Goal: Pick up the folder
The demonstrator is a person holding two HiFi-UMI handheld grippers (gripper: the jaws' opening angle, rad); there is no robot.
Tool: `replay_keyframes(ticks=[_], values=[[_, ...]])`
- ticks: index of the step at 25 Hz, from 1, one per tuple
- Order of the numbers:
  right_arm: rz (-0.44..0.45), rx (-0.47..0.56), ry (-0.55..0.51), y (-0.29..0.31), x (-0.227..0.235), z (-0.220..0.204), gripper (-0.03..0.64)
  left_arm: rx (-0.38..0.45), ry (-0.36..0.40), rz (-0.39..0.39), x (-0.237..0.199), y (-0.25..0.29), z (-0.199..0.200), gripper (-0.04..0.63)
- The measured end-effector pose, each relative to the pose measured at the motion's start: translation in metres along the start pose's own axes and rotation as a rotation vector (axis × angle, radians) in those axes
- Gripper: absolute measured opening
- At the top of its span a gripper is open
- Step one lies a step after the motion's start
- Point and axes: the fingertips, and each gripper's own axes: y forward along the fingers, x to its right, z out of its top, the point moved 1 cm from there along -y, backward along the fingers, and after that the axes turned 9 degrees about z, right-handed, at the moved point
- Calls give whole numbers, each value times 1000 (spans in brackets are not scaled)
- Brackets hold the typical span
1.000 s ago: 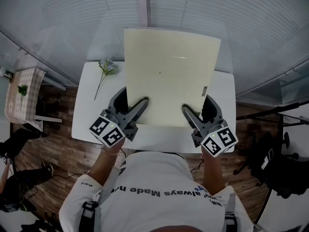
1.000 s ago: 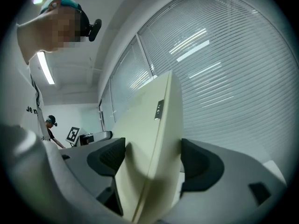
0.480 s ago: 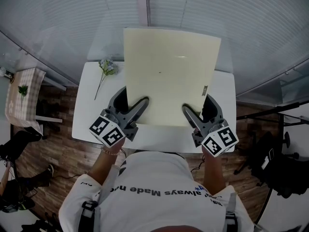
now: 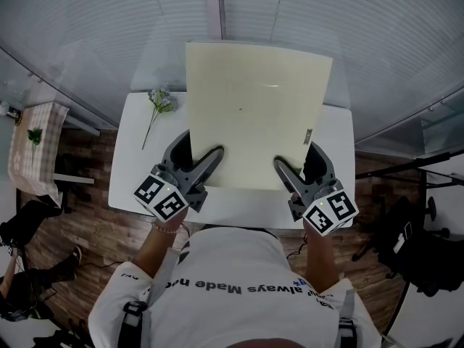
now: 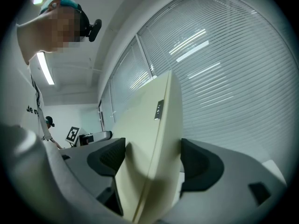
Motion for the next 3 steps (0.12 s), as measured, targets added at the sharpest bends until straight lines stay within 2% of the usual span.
replay_keyframes(ticks=[3], values=[[1,1,0,1,1,-1,328,-1,-2,1,-1,1,-1,328]])
